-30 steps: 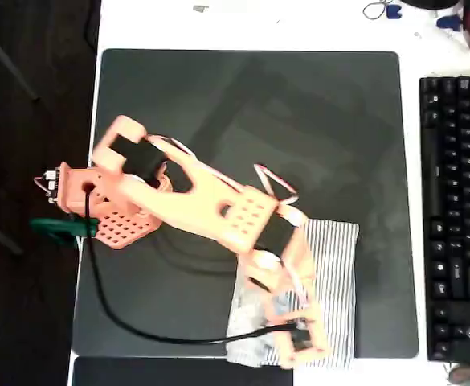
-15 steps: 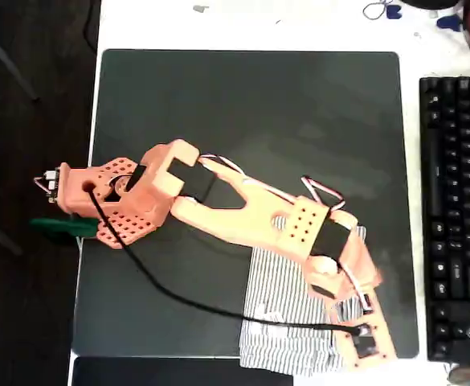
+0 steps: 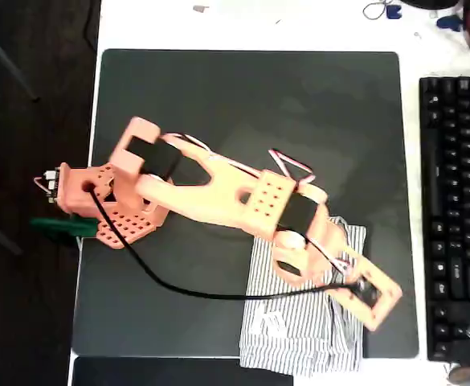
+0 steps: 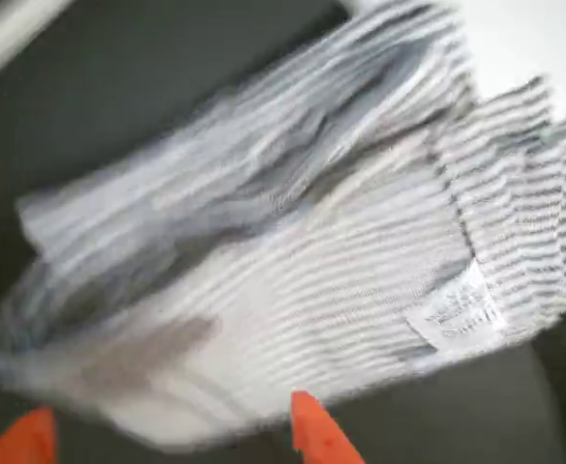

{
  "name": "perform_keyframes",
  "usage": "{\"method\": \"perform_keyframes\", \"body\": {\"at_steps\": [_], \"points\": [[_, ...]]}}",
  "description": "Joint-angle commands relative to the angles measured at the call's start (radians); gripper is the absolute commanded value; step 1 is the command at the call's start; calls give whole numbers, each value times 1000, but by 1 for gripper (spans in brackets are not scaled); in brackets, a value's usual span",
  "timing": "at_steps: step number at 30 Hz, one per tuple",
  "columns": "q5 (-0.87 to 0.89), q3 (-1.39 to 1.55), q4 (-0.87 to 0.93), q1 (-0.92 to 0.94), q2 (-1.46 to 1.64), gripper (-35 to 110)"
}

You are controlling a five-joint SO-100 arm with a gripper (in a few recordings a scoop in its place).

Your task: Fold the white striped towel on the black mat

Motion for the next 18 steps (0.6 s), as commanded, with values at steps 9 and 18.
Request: {"method": "perform_keyframes", "body": {"at_steps": [9,18], "points": [[-281,224,-196,-64,-18,38],[-278,288,-431,-169,-183,37]]}}
